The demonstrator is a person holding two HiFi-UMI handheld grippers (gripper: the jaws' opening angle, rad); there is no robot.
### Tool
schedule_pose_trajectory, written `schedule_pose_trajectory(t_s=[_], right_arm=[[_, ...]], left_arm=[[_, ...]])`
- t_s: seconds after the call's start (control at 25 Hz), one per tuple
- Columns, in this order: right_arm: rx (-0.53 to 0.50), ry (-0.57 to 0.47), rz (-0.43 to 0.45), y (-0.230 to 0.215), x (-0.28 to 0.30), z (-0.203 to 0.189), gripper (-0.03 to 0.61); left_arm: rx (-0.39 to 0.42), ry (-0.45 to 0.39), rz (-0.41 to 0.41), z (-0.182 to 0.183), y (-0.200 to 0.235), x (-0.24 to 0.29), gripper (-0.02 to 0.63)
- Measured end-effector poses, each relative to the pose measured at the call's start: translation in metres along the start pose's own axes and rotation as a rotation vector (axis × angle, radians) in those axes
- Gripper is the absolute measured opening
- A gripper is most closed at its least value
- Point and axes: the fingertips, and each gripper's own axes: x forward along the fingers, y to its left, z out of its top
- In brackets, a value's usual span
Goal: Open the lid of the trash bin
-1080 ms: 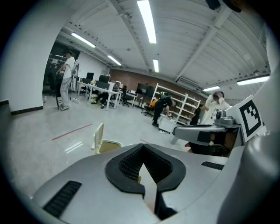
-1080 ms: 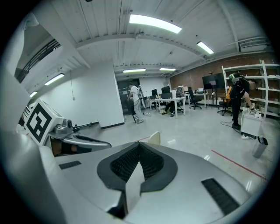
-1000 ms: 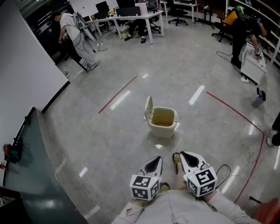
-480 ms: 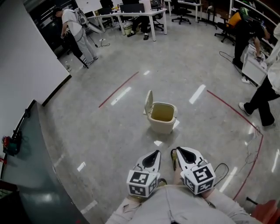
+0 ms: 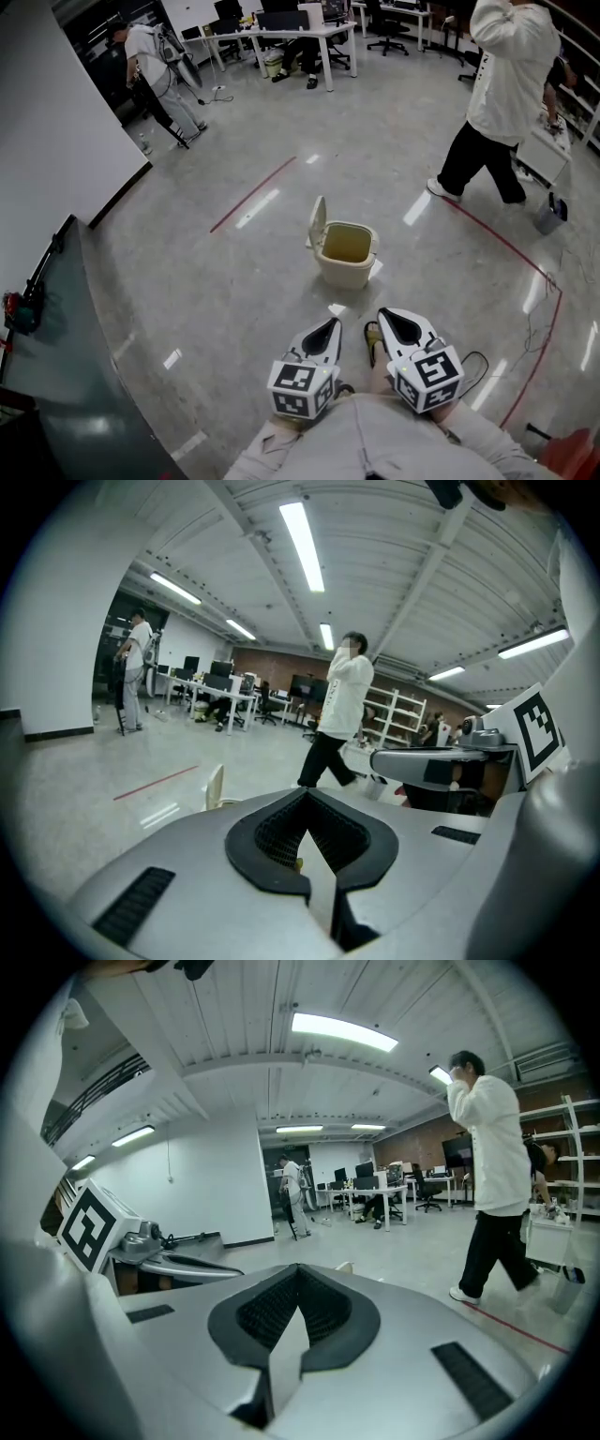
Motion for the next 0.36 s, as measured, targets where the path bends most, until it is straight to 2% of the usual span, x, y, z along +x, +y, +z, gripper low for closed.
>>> schedule_pose_trajectory(t_s=[0.36], right_arm=[[-0.007,-0.002,0.001,0.0015,0.0003,-0.0020,0.005]], left_arm=[[0.004,0.007,-0.003,-0.0022,0.0016,0.0034,0.005]])
